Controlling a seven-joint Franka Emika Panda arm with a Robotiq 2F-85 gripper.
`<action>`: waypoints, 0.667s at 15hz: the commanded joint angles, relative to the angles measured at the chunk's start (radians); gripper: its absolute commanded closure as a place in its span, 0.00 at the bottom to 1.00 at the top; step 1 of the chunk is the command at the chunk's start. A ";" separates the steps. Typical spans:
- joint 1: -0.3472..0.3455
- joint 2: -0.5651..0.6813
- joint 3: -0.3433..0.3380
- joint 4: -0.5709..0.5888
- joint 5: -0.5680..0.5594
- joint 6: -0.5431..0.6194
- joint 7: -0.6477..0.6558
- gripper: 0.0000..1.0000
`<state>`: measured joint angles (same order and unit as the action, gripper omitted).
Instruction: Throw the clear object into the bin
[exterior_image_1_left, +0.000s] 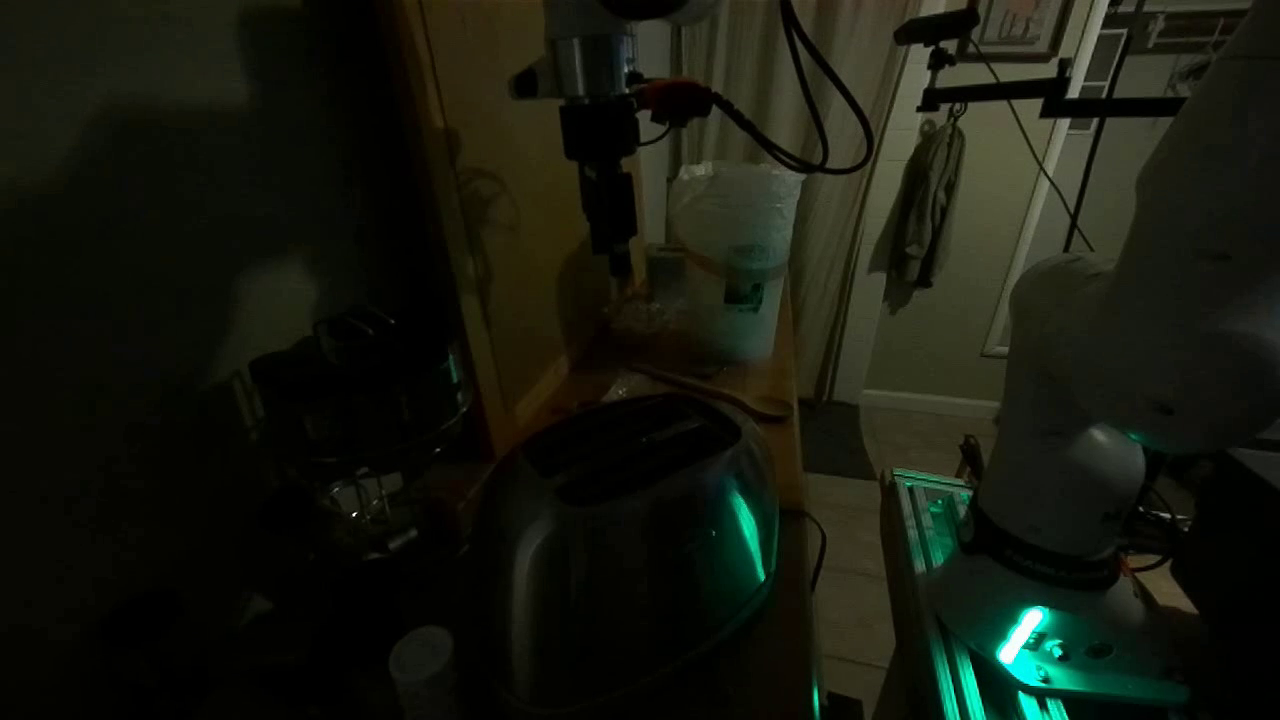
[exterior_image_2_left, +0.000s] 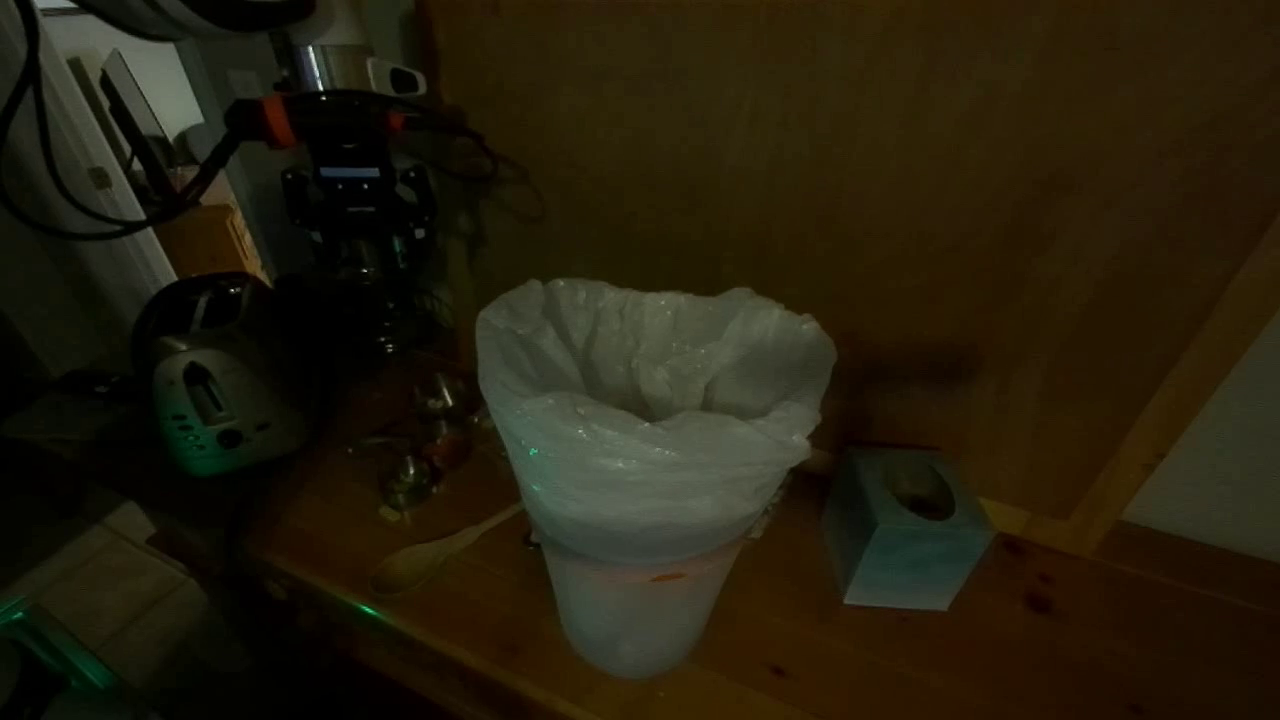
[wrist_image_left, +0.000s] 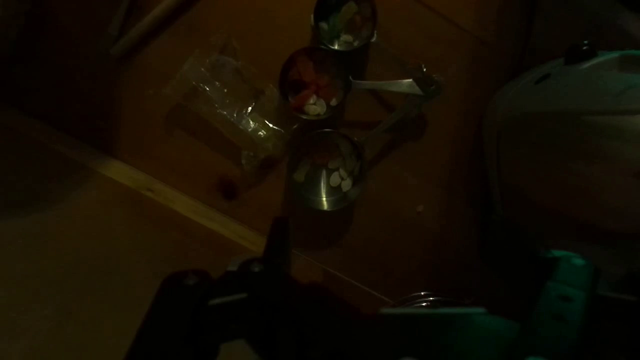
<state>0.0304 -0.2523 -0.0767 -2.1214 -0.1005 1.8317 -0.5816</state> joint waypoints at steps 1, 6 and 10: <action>-0.005 0.011 -0.005 -0.004 -0.007 0.001 -0.024 0.00; -0.013 0.036 -0.050 -0.105 -0.019 0.170 -0.318 0.00; -0.037 0.063 -0.064 -0.183 -0.027 0.343 -0.441 0.00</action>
<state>0.0109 -0.2020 -0.1360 -2.2538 -0.1028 2.0772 -0.9424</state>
